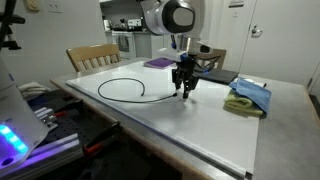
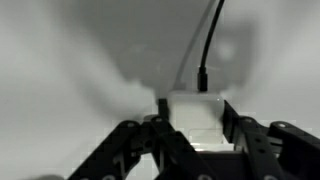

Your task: Wind the black charging cable

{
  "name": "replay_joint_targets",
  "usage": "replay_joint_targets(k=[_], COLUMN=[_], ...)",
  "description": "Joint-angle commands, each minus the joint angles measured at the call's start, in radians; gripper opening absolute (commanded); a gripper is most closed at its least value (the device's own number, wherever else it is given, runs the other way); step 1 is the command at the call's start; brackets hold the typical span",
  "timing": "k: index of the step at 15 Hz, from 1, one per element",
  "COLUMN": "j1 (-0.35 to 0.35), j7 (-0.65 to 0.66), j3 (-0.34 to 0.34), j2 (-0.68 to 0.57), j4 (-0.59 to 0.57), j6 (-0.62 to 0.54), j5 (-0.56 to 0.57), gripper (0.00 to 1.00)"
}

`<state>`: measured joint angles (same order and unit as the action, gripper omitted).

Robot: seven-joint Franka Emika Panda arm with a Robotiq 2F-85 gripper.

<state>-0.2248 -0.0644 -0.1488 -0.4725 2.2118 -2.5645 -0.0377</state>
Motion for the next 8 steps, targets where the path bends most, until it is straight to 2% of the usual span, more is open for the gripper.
replay_joint_targets(k=[1, 3, 4, 8], j1=[0.001, 0.000, 0.009, 0.011], j7=[-0.121, -0.192, -0.123, -0.164], j3=[0.065, 0.098, 0.076, 0.094], j2=[-0.047, -0.062, -0.035, -0.049], j4=[-0.074, -0.106, -0.060, -0.085], j6=[0.015, 0.027, 0.004, 0.007], j5=[0.019, 0.031, 0.015, 0.023], gripper=[0.26, 0.26, 0.51, 0.51])
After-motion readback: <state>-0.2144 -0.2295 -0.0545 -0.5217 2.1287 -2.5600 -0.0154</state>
